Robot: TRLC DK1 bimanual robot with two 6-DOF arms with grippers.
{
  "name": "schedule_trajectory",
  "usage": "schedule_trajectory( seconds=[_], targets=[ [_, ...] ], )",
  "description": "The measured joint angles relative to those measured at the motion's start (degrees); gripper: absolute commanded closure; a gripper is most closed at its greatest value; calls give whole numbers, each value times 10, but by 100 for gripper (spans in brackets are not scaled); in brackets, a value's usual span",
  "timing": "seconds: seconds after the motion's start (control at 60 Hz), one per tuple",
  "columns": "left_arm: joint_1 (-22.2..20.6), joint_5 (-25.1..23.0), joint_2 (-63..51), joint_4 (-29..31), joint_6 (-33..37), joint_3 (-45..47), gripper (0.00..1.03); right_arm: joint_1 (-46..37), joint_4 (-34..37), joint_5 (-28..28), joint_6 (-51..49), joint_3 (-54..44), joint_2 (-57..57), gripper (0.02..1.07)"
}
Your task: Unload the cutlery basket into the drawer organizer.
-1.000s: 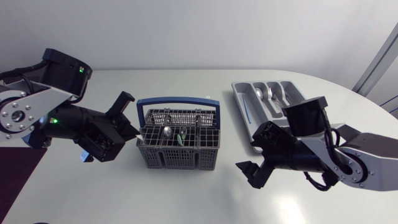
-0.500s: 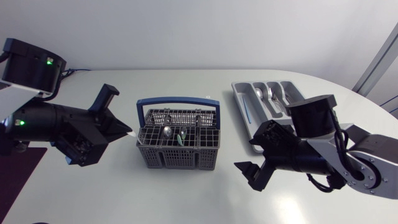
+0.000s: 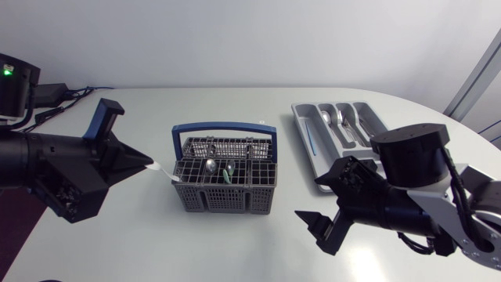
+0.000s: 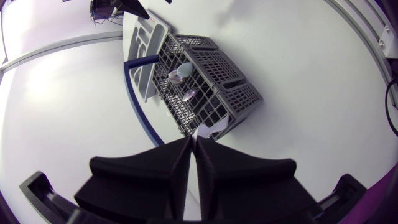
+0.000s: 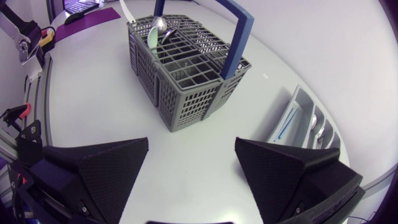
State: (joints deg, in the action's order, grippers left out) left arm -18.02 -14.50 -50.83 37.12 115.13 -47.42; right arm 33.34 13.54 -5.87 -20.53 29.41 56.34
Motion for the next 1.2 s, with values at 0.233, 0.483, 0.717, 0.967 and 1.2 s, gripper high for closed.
schedule_trajectory(
  seconds=[0.233, 0.483, 0.717, 0.967, 1.2],
  targets=[
    [0, -2, 18, 5, 2, -1, 94, 11, 13, 9, 10, -15, -19, 7],
    [0, -6, 18, 14, 2, -33, 94, 11, 15, 12, 10, -15, -25, 7],
    [-2, -20, 3, 9, -19, -92, 94, 11, 15, 12, 10, -15, -28, 7],
    [-2, -19, -1, 6, -25, -65, 77, 10, 14, 12, 8, -15, -28, 7],
    [-1, -7, -2, -27, -8, 13, 40, 7, -1, 12, 8, -18, -16, 7]
  ],
)
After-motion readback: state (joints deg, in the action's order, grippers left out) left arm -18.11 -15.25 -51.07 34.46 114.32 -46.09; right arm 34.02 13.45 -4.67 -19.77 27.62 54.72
